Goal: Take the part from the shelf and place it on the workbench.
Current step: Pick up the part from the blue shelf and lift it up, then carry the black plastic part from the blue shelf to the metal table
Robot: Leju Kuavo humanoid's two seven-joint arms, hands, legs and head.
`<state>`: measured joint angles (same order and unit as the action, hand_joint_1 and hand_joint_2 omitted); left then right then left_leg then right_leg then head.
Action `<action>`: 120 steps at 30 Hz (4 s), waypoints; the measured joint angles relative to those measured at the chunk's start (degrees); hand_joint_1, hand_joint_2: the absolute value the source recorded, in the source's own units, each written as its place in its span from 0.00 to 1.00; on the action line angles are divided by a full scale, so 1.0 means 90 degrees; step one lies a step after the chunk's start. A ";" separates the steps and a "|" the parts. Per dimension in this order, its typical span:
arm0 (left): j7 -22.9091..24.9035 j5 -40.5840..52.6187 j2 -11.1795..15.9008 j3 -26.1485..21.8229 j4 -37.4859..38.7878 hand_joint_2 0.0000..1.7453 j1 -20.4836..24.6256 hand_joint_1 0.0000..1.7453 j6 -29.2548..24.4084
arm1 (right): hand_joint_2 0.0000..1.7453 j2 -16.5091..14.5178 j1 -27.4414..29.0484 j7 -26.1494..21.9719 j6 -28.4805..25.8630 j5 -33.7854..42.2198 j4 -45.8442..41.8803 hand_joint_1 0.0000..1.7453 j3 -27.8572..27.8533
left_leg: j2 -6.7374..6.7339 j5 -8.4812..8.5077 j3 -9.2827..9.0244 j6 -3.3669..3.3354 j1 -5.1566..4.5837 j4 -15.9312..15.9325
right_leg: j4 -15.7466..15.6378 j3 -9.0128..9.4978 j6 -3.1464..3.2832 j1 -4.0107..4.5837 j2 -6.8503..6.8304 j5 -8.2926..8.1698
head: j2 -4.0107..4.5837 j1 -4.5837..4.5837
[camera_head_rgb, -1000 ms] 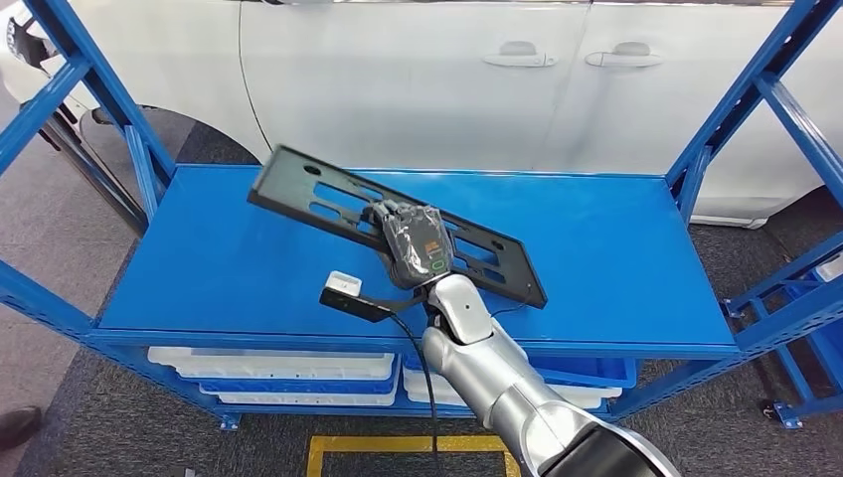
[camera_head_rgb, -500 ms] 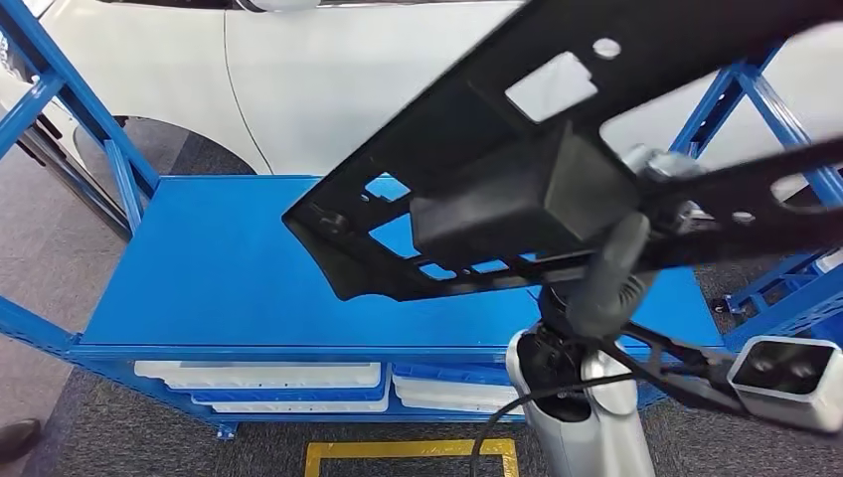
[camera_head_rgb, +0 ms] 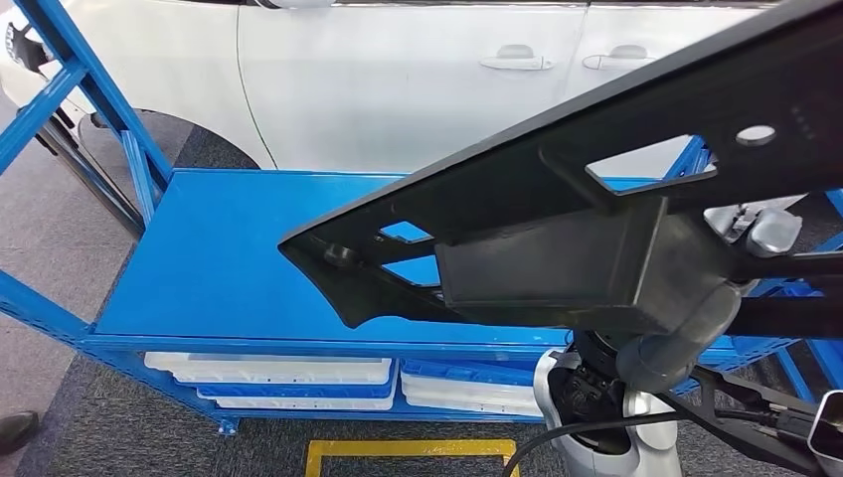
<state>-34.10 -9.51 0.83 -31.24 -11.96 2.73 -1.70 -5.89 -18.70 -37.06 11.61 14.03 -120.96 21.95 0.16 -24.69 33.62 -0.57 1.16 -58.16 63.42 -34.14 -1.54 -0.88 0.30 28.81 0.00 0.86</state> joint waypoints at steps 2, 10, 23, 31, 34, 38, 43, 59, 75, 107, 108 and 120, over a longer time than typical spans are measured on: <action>0.0023 0.0017 -0.0002 -0.0022 0.0000 0.00 0.0007 0.00 -0.0012 | 1.00 0.0024 0.0004 0.0024 -0.0021 -0.0027 -0.0001 1.00 0.0018 | 0.0011 0.0021 0.0034 0.0070 -0.0018 -0.0025 | -0.0502 0.0228 0.0058 0.0023 0.0009 -0.0168 | 0.0000 -0.0004; 0.0104 0.0050 -0.0005 -0.0043 0.0000 0.00 0.0020 0.00 -0.0043 | 1.00 0.0120 0.0019 0.0073 -0.0059 -0.0063 0.0072 1.00 0.0111 | 0.0007 -0.0942 0.0581 0.0299 0.0010 -0.1381 | -0.0617 -0.0058 0.0366 0.0050 -0.0046 -0.0489 | 0.0000 -0.0013; 0.0227 0.0078 -0.0036 -0.0086 0.0002 0.00 0.0065 0.00 -0.0200 | 1.00 0.0315 0.0093 0.0060 -0.0176 -0.0241 0.0319 1.00 0.0270 | -0.0039 -0.0218 -0.0401 -0.0057 -0.0037 0.0185 | -0.0206 -0.0634 0.0054 0.0076 -0.0032 -0.0479 | -0.0001 0.0018; 0.0169 0.0120 -0.0082 -0.0192 0.0002 0.00 0.0052 0.00 -0.0250 | 1.00 0.1098 -0.0154 -0.0265 -0.0626 0.0332 0.0761 1.00 0.0574 | -0.0058 0.0232 0.0281 -0.0006 -0.0046 0.0041 | 0.0037 0.0186 -0.0041 -0.0016 -0.0031 0.0042 | -0.0001 0.0038; 0.0138 0.0167 -0.0084 -0.0211 0.0000 0.00 0.0051 0.00 -0.0263 | 1.00 0.1379 -0.0360 -0.0297 -0.0808 0.0607 0.0845 1.00 0.0630 | -0.0044 0.0367 0.0357 0.0107 -0.0060 0.0013 | -0.0626 0.0590 0.0077 0.0038 -0.0020 0.0076 | 0.0000 0.0028; 0.0125 0.0218 -0.0082 -0.0234 0.0000 0.00 0.0015 0.00 -0.0276 | 1.00 0.1567 -0.0410 -0.0304 -0.0944 0.0684 0.0866 1.00 0.0645 | -0.0024 -0.0003 0.0532 0.0243 -0.0031 -0.0316 | -0.0668 0.0397 0.0290 0.0014 -0.0058 -0.0169 | 0.0000 0.0010; 0.0132 0.0254 -0.0082 -0.0240 0.0000 0.00 0.0023 0.00 -0.0285 | 1.00 0.1612 -0.0361 -0.0305 -0.0959 0.0648 0.0865 1.00 0.0653 | -0.0024 -0.0852 0.0757 0.0299 -0.0020 -0.1829 | -0.0651 -0.0088 0.0346 0.0065 -0.0064 -0.0536 | 0.0000 -0.0022; 0.0156 0.0355 -0.0064 -0.0239 -0.0007 0.00 0.0058 0.00 -0.0233 | 1.00 0.1437 -0.0306 -0.0254 -0.0803 0.0105 0.0867 1.00 0.0687 | -0.0072 0.0119 0.0060 -0.0093 -0.0076 0.0143 | 0.1177 -0.0684 -0.0049 0.0002 -0.0053 0.0147 | 0.0000 -0.0045; 0.0160 0.0405 -0.0087 -0.0249 -0.0007 0.00 0.0024 0.00 -0.0306 | 1.00 0.1177 -0.0362 -0.0126 -0.0588 0.0089 0.0859 1.00 0.0664 | -0.0044 -0.0804 0.0862 0.0306 -0.0040 -0.1769 | -0.0668 -0.0022 0.0371 0.0061 -0.0076 -0.0485 | 0.0000 -0.0067; 0.0971 0.0740 0.0045 -0.0349 -0.0017 0.00 -0.0038 0.00 -0.0526 | 1.00 0.1124 -0.0034 -0.0179 -0.0260 -0.0165 0.0719 1.00 0.0290 | -0.0055 -0.0979 0.0560 0.0264 -0.0048 -0.1724 | -0.0695 0.0084 0.0358 0.0055 -0.0041 -0.0463 | 0.0000 -0.0080; 0.1087 0.0797 0.0090 -0.0349 -0.0017 0.00 -0.0045 0.00 -0.0581 | 1.00 0.1141 0.0010 -0.0214 -0.0252 -0.0179 0.0706 1.00 0.0250 | -0.0034 -0.0737 0.0376 0.0261 -0.0037 -0.1343 | -0.0684 0.0091 0.0346 0.0054 -0.0012 -0.0460 | 0.0000 -0.0079; 0.2177 0.1132 0.0211 -0.0349 -0.0017 0.00 -0.0088 0.00 -0.1387 | 1.00 0.1391 0.0232 -0.0248 -0.0056 -0.0109 0.0622 1.00 -0.0315 | -0.0141 -0.0141 -0.0237 -0.0047 -0.0031 0.0129 | 0.0990 -0.0764 -0.0026 0.0028 0.0046 0.0333 | 0.0000 -0.0029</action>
<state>-14.50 0.68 2.72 -34.38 -12.11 1.94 -14.19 6.63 -16.61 -39.29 11.10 13.04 -115.36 19.11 -1.11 -25.96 31.49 -1.00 0.89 -57.00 72.32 -41.01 -1.77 -0.63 0.71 31.80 0.00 0.61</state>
